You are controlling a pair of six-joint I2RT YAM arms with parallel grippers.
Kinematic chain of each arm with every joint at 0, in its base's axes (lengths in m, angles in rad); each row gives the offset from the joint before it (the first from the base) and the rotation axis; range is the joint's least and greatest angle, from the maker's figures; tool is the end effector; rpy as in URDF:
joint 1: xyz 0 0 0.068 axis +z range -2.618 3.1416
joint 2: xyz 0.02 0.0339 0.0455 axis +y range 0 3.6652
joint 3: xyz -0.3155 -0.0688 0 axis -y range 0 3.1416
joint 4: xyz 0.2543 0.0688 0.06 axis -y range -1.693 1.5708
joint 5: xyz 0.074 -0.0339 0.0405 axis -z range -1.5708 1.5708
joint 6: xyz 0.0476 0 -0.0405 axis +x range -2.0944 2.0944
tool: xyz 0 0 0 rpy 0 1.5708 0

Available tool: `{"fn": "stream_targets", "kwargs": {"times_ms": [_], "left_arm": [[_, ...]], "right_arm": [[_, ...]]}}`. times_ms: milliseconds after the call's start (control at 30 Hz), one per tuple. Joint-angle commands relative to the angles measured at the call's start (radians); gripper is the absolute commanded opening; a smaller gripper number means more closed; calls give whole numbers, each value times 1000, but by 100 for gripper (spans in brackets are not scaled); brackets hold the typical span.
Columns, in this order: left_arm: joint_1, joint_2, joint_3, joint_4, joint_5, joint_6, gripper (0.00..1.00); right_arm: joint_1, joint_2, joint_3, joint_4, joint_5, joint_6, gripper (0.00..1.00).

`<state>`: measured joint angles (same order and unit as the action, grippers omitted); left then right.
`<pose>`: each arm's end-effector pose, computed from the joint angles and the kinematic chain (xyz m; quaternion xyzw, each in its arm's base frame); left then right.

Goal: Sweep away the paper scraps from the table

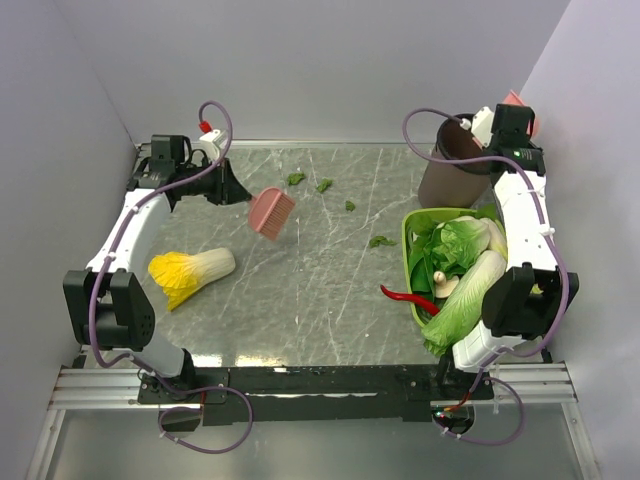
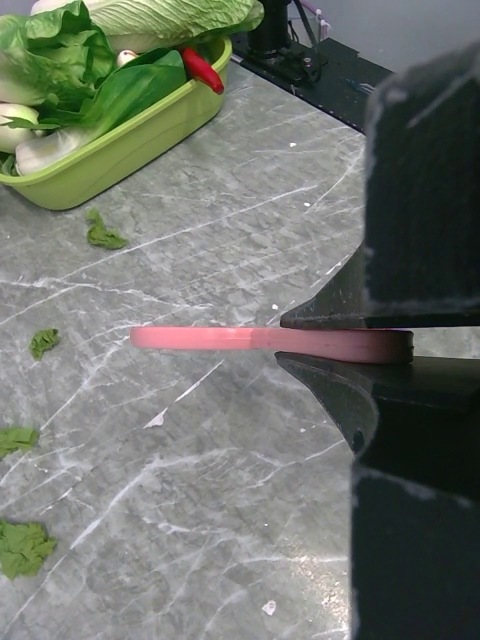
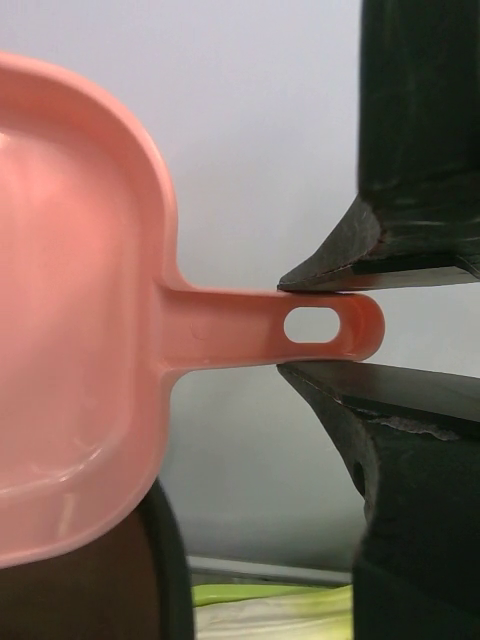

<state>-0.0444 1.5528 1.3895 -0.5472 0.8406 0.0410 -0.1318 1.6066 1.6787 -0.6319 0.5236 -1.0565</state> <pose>0.3532 -0.0512 0.3778 0.2054 0.8218 -0.3715 0.3801 0.3718 -0.0733 0.4458 -0.2648 0.8123 -0.4495 0.2608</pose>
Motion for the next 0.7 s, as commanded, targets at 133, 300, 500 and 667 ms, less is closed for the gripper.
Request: {"fn": "stream_targets", "kwargs": {"times_ms": [133,300,500,667], "left_arm": [[-72,13,92,125,41,-33,1],[-161,39,97,364,45,-294,1],[-276,154,109,539,-27,-498,1],[-325,327,140,806,-11,-743,1]], "right_arm": [[-5,-42,154,-81,-7,208,0],[-2,-30,352,-201,-170,436,0],[34,-94,355,-317,-451,602,0],[109,-172,273,-379,-646,630,0]]}}
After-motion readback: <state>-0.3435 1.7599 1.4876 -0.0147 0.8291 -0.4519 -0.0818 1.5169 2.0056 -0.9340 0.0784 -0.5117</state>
